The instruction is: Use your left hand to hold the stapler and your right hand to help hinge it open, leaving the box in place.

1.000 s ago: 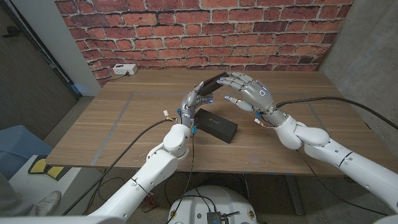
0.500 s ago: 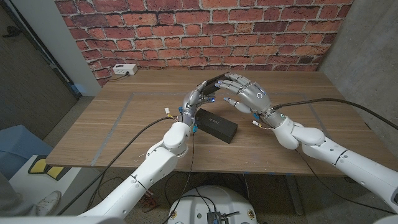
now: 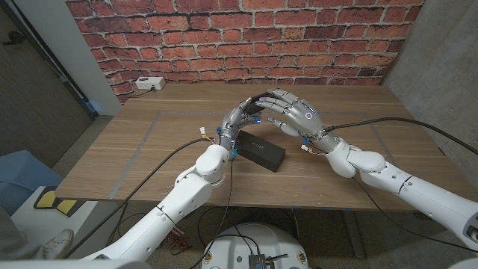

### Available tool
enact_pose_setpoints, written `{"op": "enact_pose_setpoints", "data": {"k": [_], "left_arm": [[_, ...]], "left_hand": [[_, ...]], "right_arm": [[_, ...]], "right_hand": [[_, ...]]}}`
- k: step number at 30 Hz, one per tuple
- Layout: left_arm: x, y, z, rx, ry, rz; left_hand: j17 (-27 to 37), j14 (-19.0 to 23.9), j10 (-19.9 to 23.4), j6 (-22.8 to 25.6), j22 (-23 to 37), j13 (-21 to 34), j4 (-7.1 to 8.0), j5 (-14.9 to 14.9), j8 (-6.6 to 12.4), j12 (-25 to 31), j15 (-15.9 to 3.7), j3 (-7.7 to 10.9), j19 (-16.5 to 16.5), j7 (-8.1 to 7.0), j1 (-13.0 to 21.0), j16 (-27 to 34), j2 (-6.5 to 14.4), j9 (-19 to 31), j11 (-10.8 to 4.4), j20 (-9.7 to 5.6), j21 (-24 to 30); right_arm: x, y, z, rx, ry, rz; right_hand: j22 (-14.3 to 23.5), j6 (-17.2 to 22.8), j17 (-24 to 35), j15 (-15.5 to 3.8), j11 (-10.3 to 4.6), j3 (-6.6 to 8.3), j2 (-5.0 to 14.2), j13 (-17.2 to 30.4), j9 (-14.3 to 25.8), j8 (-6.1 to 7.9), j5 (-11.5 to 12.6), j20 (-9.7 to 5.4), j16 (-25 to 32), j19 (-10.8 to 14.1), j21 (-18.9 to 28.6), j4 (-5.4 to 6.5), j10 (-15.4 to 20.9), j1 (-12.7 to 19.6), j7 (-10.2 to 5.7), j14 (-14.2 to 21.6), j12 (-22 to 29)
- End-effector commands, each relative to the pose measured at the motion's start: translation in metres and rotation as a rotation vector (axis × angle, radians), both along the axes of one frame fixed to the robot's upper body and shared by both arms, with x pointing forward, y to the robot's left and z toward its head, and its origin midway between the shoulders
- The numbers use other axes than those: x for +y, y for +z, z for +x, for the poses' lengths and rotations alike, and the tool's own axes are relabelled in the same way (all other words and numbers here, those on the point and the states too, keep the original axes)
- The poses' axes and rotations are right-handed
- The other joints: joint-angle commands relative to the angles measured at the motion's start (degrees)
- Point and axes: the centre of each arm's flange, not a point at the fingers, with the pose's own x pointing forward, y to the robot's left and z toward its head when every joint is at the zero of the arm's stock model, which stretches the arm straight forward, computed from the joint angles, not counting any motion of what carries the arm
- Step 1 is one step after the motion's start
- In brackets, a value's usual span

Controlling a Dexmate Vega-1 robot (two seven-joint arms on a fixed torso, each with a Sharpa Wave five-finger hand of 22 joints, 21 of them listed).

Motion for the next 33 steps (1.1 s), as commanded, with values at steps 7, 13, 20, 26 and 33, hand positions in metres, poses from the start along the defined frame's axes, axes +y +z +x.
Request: {"op": "enact_pose_setpoints", "data": {"k": [7,13,20,26,33], "left_arm": [[-0.004,0.001,0.003,0.019,-0.040,0.023],[-0.003,0.000,0.002,0.022,-0.039,0.019],[-0.003,-0.003,0.001,0.027,-0.047,0.022],[-0.006,-0.006,0.000,0.027,-0.066,0.019],[-0.009,-0.009,-0.001,0.034,-0.084,0.011]], "left_hand": [[0.19,-0.05,0.27,3.25,0.03,0.35,9.01,0.20,0.19,-0.10,-2.42,11.62,-0.29,-2.78,2.47,0.53,3.25,-0.22,-0.02,-1.22,0.68],[0.17,-0.15,0.13,3.17,0.00,0.39,8.99,0.20,0.20,-0.17,-2.42,11.66,-0.44,-2.74,2.46,0.50,3.23,-0.27,0.08,-1.16,0.84],[0.18,-0.04,0.20,3.22,-0.04,0.37,8.95,0.19,0.18,-0.19,-2.40,11.64,-0.50,-2.81,2.43,0.57,3.17,-0.46,-0.16,-1.17,1.05],[0.19,-0.06,0.25,3.26,-0.08,0.36,8.70,0.22,0.42,-0.21,-2.46,11.67,-0.54,-2.81,2.52,0.61,3.10,-0.19,-0.04,-1.18,1.23],[0.19,0.03,0.44,3.74,-0.13,0.39,8.55,0.28,0.56,-0.16,-2.41,11.67,-0.58,-2.75,2.53,0.69,3.08,-0.39,-0.19,-1.16,1.46]], "right_arm": [[0.007,-0.002,0.015,-0.003,-0.024,-0.001],[0.008,-0.004,0.017,-0.001,-0.040,0.000],[0.011,-0.006,0.017,0.003,-0.032,0.019],[0.015,-0.008,0.017,0.001,-0.037,0.012],[0.018,-0.010,0.018,0.005,-0.038,0.011]], "right_hand": [[0.27,-1.84,1.95,-10.78,-0.02,1.12,0.49,1.27,0.28,0.34,-0.02,-6.28,1.07,0.67,0.43,0.44,-0.73,1.36,0.04,0.14,0.14],[0.29,-1.02,2.37,-10.75,0.03,1.11,0.50,1.46,0.33,0.74,-0.04,-6.34,1.33,0.59,0.35,0.61,-0.95,1.23,0.06,0.22,0.15],[0.36,1.16,3.23,-10.76,0.04,1.18,0.62,2.03,0.42,1.48,-0.06,-6.37,1.76,1.64,0.62,0.90,-0.08,1.04,0.05,0.15,0.73],[0.40,2.10,3.75,-10.82,0.02,1.33,0.68,2.35,0.43,1.66,-0.05,-6.33,2.14,2.35,0.77,0.89,0.78,1.17,0.03,0.49,1.12],[0.42,2.64,4.04,-10.84,0.01,1.50,0.70,2.54,0.44,1.74,-0.04,-6.37,2.31,2.59,0.78,0.78,1.36,1.43,0.01,0.64,1.35]]}}
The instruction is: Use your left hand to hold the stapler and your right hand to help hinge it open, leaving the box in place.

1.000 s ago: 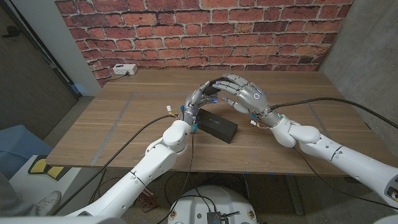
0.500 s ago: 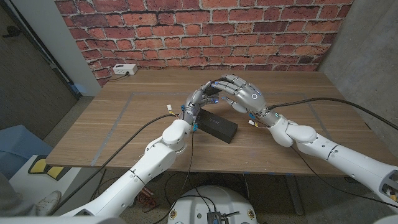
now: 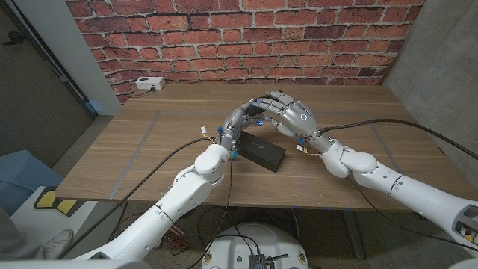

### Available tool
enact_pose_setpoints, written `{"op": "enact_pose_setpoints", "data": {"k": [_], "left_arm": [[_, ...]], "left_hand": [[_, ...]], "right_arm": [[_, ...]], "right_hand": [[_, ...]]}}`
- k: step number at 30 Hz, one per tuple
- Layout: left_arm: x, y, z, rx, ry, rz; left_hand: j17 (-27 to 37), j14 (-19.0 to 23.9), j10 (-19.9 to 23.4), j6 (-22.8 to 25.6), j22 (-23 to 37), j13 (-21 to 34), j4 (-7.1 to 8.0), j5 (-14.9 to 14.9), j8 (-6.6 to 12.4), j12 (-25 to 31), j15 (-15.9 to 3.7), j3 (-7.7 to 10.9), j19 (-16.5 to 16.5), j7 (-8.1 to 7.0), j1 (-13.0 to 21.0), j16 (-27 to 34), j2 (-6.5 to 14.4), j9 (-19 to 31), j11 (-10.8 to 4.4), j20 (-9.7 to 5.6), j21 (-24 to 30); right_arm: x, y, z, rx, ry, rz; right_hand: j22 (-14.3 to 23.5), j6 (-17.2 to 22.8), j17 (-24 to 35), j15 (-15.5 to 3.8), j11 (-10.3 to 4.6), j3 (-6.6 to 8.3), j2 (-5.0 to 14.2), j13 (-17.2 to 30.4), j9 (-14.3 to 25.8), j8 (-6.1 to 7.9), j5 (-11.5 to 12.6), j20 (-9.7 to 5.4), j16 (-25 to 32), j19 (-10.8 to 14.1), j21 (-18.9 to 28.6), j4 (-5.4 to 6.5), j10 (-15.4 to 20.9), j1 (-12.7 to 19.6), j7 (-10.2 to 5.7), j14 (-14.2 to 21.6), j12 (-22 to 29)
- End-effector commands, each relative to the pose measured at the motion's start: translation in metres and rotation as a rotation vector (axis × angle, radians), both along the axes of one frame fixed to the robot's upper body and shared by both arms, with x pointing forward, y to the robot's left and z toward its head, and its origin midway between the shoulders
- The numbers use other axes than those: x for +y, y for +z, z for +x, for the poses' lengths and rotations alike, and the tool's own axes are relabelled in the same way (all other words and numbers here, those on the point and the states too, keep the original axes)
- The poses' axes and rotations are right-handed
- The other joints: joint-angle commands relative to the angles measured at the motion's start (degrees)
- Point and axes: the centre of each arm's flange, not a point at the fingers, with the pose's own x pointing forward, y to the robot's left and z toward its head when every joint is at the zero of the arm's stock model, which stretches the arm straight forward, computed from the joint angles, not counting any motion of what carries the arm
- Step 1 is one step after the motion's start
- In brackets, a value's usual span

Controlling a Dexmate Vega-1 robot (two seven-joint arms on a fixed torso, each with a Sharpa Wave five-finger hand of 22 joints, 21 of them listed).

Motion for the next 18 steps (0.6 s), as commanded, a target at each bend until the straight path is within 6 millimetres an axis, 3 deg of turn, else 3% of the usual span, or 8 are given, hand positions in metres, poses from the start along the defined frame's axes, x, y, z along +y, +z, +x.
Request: {"op": "enact_pose_setpoints", "data": {"k": [1,6,18], "left_arm": [[-0.0043,-0.0055,-0.0024,0.006,-0.026,-0.012],[-0.0058,-0.0081,-0.0023,0.008,-0.029,-0.029],[-0.0059,-0.0130,-0.0035,0.019,-0.033,-0.034]], "left_hand": [[0.20,0.16,0.53,3.56,0.14,0.13,8.55,0.53,0.41,-0.11,-2.53,11.66,-0.18,-2.81,2.51,0.32,3.06,0.19,-0.17,-1.36,0.55],[0.18,0.24,0.73,3.73,0.10,0.05,8.42,0.56,0.44,-0.11,-2.55,11.67,-0.23,-2.70,2.52,0.37,3.03,0.05,-0.08,-1.36,0.70],[0.19,0.34,0.82,3.84,0.03,0.08,8.11,0.59,0.40,-0.12,-2.46,11.57,-0.33,-2.44,2.50,0.48,2.88,-0.26,-0.20,-1.39,1.04]], "right_arm": [[0.0054,-0.0031,0.0015,0.005,-0.004,0.001],[0.0061,-0.0037,0.0022,0.005,-0.005,0.008],[0.0057,-0.0058,0.0032,-0.002,0.025,0.046]], "right_hand": [[0.27,1.07,0.41,-10.97,-0.12,0.37,0.04,0.23,0.18,0.67,-0.05,-6.59,0.56,0.93,0.52,0.02,1.04,0.94,0.03,0.48,0.73],[0.28,1.83,0.87,-11.01,-0.12,0.64,0.32,0.43,0.17,0.73,-0.03,-6.69,0.96,1.50,0.58,0.08,1.72,1.15,0.02,1.01,0.91],[0.53,9.06,4.08,-11.16,0.05,1.85,0.90,1.46,0.40,2.01,0.09,-6.24,4.09,4.55,1.09,0.86,6.65,1.83,0.05,5.36,2.27]]}}
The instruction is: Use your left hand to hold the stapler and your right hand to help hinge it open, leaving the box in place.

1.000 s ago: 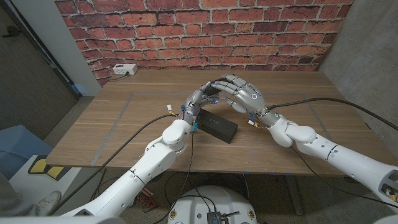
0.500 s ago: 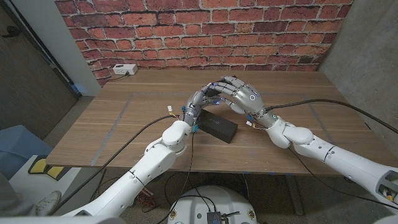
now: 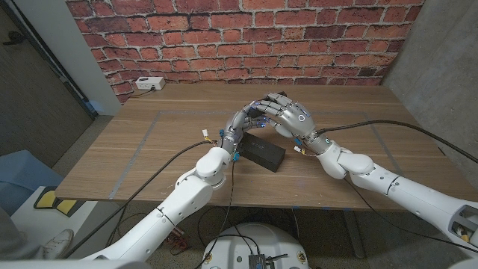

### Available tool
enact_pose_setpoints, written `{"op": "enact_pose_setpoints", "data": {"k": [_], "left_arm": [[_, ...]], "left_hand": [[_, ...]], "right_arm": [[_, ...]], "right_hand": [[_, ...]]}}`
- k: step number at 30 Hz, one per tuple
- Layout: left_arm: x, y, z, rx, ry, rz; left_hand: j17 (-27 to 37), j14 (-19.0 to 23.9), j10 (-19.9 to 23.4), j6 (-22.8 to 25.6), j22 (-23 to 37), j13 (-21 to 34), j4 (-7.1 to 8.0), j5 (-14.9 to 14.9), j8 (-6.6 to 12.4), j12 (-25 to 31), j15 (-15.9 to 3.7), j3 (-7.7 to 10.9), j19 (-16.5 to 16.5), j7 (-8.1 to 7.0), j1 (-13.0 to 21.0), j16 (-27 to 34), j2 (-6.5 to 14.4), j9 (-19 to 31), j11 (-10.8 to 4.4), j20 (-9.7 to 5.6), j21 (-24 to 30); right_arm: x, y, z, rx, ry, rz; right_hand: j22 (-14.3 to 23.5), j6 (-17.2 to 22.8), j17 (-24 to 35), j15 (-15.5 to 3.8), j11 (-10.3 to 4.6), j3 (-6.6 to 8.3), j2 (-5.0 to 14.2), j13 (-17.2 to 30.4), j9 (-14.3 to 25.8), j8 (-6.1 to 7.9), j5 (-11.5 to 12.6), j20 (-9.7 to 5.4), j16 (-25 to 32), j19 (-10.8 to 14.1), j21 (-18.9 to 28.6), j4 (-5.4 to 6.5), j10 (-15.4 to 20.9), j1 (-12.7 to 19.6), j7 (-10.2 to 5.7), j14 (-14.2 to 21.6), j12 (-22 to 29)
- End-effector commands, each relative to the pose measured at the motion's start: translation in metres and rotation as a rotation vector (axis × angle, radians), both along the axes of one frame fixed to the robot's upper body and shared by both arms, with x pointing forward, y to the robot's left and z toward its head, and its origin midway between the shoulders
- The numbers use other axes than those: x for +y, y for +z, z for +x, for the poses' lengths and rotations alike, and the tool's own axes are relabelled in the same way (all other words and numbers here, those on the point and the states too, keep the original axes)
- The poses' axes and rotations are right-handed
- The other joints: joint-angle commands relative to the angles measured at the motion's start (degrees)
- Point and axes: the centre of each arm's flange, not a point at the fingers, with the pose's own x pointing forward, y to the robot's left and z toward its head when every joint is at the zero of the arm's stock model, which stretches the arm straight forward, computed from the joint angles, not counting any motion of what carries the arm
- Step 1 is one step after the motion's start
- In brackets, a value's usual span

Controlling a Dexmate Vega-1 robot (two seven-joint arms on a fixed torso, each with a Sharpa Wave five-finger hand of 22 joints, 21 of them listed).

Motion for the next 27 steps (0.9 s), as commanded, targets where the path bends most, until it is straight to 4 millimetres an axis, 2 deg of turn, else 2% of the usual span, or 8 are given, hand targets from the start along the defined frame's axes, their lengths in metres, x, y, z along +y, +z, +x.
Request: {"op": "enact_pose_setpoints", "data": {"k": [1,3,9,14,17,23,27], "left_arm": [[0.0003,-0.0037,-0.0012,0.006,-0.004,-0.013],[0.0003,-0.0033,-0.0008,0.005,-0.007,-0.015],[-0.0021,-0.0025,0.0014,0.008,-0.037,0.017],[-0.0044,-0.0028,0.0037,0.011,-0.059,0.025],[-0.0055,-0.0028,0.0046,0.012,-0.068,0.033],[-0.0075,-0.0036,0.0052,0.025,-0.080,0.046],[-0.0092,-0.0054,0.0055,0.035,-0.088,0.054]], "left_hand": [[0.19,0.33,0.46,3.43,0.02,0.11,8.09,0.36,0.42,-0.10,-2.69,11.58,-0.31,-2.86,2.50,0.30,2.90,0.07,-0.17,-1.40,0.51],[0.21,0.43,0.46,3.48,0.00,0.08,8.02,0.38,0.49,-0.13,-2.76,11.58,-0.33,-2.84,2.53,0.36,2.94,0.12,-0.12,-1.38,0.57],[0.31,1.81,1.67,4.12,-0.09,0.34,7.70,0.46,0.69,0.43,-2.82,11.55,-0.44,-3.14,2.61,1.07,3.12,-0.16,-0.09,-1.45,0.97],[0.32,2.03,1.79,4.36,-0.13,0.48,7.56,0.51,0.53,0.49,-2.83,11.54,-0.46,-2.83,2.61,1.20,3.06,-0.70,-0.20,-1.42,1.17],[0.28,2.03,1.78,4.62,-0.17,0.59,7.57,0.52,0.39,0.51,-2.77,11.53,-0.50,-2.41,2.55,1.19,3.06,-1.16,-0.29,-1.44,1.31],[0.24,1.83,1.50,4.86,-0.24,0.72,7.40,0.54,0.13,0.38,-2.78,11.54,-0.62,-2.28,2.54,1.12,3.00,-1.93,0.06,-1.42,1.58],[0.17,1.93,2.09,5.52,-0.31,0.48,6.51,0.59,-0.07,0.41,-2.82,11.48,-0.53,-2.19,2.77,1.22,2.50,-2.79,-0.15,-1.45,1.88]], "right_arm": [[0.0008,-0.0026,0.0018,-0.004,0.028,0.036],[0.0010,-0.0033,0.0022,-0.004,0.037,0.039],[0.0007,-0.0032,0.0037,0.000,0.067,0.053],[0.0008,-0.0011,0.0051,0.000,0.095,0.064],[0.0019,0.0006,0.0058,-0.002,0.115,0.075],[0.0062,0.0039,0.0079,0.000,0.140,0.091],[0.0076,0.0051,0.0081,0.005,0.152,0.107]], "right_hand": [[0.30,3.18,1.45,-11.13,0.10,0.96,0.31,-0.12,0.23,0.91,0.12,-6.10,1.37,1.52,0.69,0.35,3.11,0.80,-0.03,2.08,0.96],[0.35,5.51,2.24,-11.18,0.25,1.38,0.28,-0.82,0.29,1.27,0.14,-6.14,1.84,1.64,0.63,0.57,6.08,0.96,0.03,2.78,1.29],[0.44,11.55,3.41,-11.34,0.10,2.93,0.93,-2.18,0.36,2.44,0.32,-6.72,2.56,2.70,0.94,2.03,10.59,0.62,0.28,5.00,1.46],[0.58,14.77,3.78,-11.41,0.23,4.70,0.92,-3.18,0.25,2.53,0.35,-6.89,2.93,4.48,1.51,3.20,13.67,0.34,0.44,8.35,1.46],[0.70,17.45,3.88,-11.45,0.38,5.97,0.94,-3.83,0.16,2.54,0.37,-6.87,2.65,4.66,1.57,3.92,16.16,0.14,0.56,10.17,1.62],[0.75,19.11,4.30,-11.48,1.04,6.82,0.85,-4.35,0.09,2.07,0.31,-6.76,2.61,4.75,1.62,4.47,18.87,-0.18,0.60,12.06,2.09],[0.77,19.71,4.65,-11.50,0.88,7.14,0.80,-3.89,0.07,1.61,0.29,-6.72,2.69,5.01,1.72,4.60,20.89,-0.30,0.89,13.39,3.17]]}}
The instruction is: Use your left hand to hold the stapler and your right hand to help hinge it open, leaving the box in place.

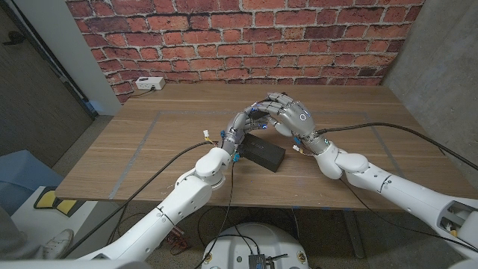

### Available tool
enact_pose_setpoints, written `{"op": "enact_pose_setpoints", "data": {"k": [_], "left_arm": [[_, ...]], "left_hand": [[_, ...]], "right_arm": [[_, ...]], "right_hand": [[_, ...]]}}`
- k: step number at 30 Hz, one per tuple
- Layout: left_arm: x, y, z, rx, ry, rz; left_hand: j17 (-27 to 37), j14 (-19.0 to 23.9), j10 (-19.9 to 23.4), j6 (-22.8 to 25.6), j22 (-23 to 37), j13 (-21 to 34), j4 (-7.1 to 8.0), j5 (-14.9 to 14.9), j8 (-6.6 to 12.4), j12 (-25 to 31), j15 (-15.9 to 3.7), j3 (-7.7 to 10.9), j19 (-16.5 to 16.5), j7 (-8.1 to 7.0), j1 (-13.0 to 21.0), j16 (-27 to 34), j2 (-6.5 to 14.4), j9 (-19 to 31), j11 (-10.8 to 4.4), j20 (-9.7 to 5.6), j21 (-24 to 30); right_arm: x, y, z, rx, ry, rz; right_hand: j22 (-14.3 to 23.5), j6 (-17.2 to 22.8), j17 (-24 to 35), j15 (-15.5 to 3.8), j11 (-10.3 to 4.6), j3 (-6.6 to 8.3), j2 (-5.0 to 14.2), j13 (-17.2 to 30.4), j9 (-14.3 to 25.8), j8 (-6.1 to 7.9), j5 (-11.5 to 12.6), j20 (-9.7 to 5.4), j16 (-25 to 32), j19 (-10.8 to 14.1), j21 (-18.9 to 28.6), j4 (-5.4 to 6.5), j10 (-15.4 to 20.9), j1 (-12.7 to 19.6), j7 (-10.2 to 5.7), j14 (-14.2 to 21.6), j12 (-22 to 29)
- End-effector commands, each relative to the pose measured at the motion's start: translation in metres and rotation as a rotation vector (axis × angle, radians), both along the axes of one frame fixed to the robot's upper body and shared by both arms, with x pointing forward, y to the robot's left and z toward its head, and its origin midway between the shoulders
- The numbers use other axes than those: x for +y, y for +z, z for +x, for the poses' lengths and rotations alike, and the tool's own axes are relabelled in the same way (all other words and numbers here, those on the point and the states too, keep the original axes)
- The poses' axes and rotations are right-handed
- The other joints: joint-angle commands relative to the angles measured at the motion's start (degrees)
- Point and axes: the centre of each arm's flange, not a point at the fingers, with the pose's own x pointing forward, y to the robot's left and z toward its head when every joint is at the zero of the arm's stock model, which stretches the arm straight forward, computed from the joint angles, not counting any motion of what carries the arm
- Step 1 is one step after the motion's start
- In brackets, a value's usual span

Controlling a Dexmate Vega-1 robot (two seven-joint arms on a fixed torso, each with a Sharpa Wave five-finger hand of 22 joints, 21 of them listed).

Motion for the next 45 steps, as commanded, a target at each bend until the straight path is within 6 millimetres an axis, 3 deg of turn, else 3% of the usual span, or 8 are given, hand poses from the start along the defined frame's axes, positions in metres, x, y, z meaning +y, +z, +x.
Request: {"op": "enact_pose_setpoints", "data": {"k": [1,5,14,19,22,33,34,45], "left_arm": [[-0.005,-0.004,0.002,0.029,-0.031,0.030],[-0.006,-0.007,0.000,0.037,-0.026,0.029],[-0.007,-0.004,-0.004,-0.005,-0.013,0.151],[-0.010,-0.004,-0.005,-0.018,-0.008,0.177],[-0.011,-0.001,-0.008,-0.035,0.011,0.227],[-0.009,-0.002,-0.012,-0.057,0.023,0.225],[-0.009,-0.002,-0.012,-0.058,0.022,0.222],[-0.009,-0.007,-0.010,-0.090,-0.010,0.150]], "left_hand": [[0.13,0.16,0.57,3.94,-0.05,-0.12,7.57,0.42,-0.28,0.11,-2.37,10.24,-0.13,-2.97,2.81,0.31,2.41,-0.66,-0.10,-1.53,0.43],[-0.01,0.08,0.65,5.33,-0.17,-0.42,6.04,0.52,-0.59,-0.06,-2.35,10.09,0.12,-2.89,3.22,0.38,1.67,-1.87,-0.36,-1.74,0.83],[-2.09,-5.22,-5.27,3.65,-1.29,-1.29,2.48,0.22,-9.76,-1.66,-1.94,4.22,-1.42,-2.62,-2.93,-2.81,-7.30,-11.07,-0.15,-1.11,1.02],[-2.59,-5.67,-6.37,4.29,-1.56,-1.75,2.57,-0.07,-11.88,-1.70,-1.84,2.38,-1.32,-2.25,-6.06,-3.58,-10.14,-13.37,-0.15,-0.98,0.86],[-2.57,-7.64,-8.47,2.73,-1.69,-2.04,0.44,-0.31,-14.40,-2.03,-1.80,1.27,-2.08,-2.64,-5.49,-4.43,-12.81,-15.20,-0.20,-0.71,0.31],[-2.65,-8.75,-9.35,3.05,-1.87,-2.74,0.69,-0.54,-17.05,-1.71,-1.53,-2.76,-2.46,-2.42,-10.19,-5.08,-17.70,-17.68,-0.21,-0.35,-0.58],[-2.61,-8.81,-9.42,3.32,-1.98,-2.93,0.81,-0.32,-17.64,-1.57,-1.56,-4.47,-2.37,-2.23,-12.04,-5.09,-18.94,-18.30,-0.21,-0.23,-0.92],[-2.56,-8.43,-9.22,4.84,-2.26,-3.35,0.53,1.06,-18.63,-1.00,-1.47,-10.80,-1.93,-1.50,-17.06,-4.91,-19.77,-19.58,-0.07,0.13,-2.48]], "right_arm": [[0.005,0.005,0.002,0.006,0.053,0.039],[0.006,0.004,0.002,0.013,0.061,0.043],[0.000,0.003,-0.001,0.015,0.059,0.055],[-0.005,0.005,-0.001,0.013,0.055,0.074],[-0.006,0.006,-0.002,0.014,0.055,0.078],[-0.007,0.005,-0.003,0.032,0.048,0.089],[-0.008,0.005,-0.002,0.035,0.048,0.091],[-0.009,0.003,0.002,0.055,0.029,0.089]], "right_hand": [[0.24,2.76,0.51,-11.12,-0.49,1.40,0.83,0.69,0.08,-0.61,0.26,-6.30,0.16,0.77,0.47,0.61,2.84,-0.43,-0.17,1.53,1.36],[0.25,3.34,0.73,-11.14,-0.42,1.57,0.78,1.09,0.10,-0.77,0.25,-6.45,0.25,0.98,0.55,0.59,3.54,-0.42,0.04,2.44,1.94],[0.24,3.87,1.03,-11.17,-0.47,1.68,0.67,1.53,0.10,-1.02,0.24,-6.73,0.43,1.04,0.54,0.50,3.70,-0.40,0.08,3.69,2.32],[0.25,3.77,1.18,-11.17,-0.34,1.73,0.57,1.76,0.13,-1.30,0.24,-6.77,0.41,0.90,0.48,0.35,3.41,-0.32,0.18,4.12,2.34],[0.25,3.76,1.24,-11.17,-0.36,1.77,0.57,1.87,0.15,-1.40,0.24,-6.78,0.34,0.87,0.47,0.28,3.38,-0.26,0.31,4.22,2.39],[0.27,4.11,1.44,-11.17,-0.36,1.85,0.56,2.19,0.20,-1.58,0.21,-6.85,0.20,0.96,0.50,0.11,3.40,-0.17,0.32,4.62,2.59],[0.27,4.15,1.47,-11.17,-0.36,1.85,0.56,2.23,0.21,-1.60,0.20,-6.86,0.19,0.99,0.51,0.09,3.42,-0.16,0.29,4.69,2.62],[0.26,4.78,1.81,-11.18,-0.36,1.87,0.49,2.59,0.26,-1.75,0.15,-6.92,0.14,1.10,0.54,-0.11,4.08,-0.13,0.43,5.49,3.07]]}}
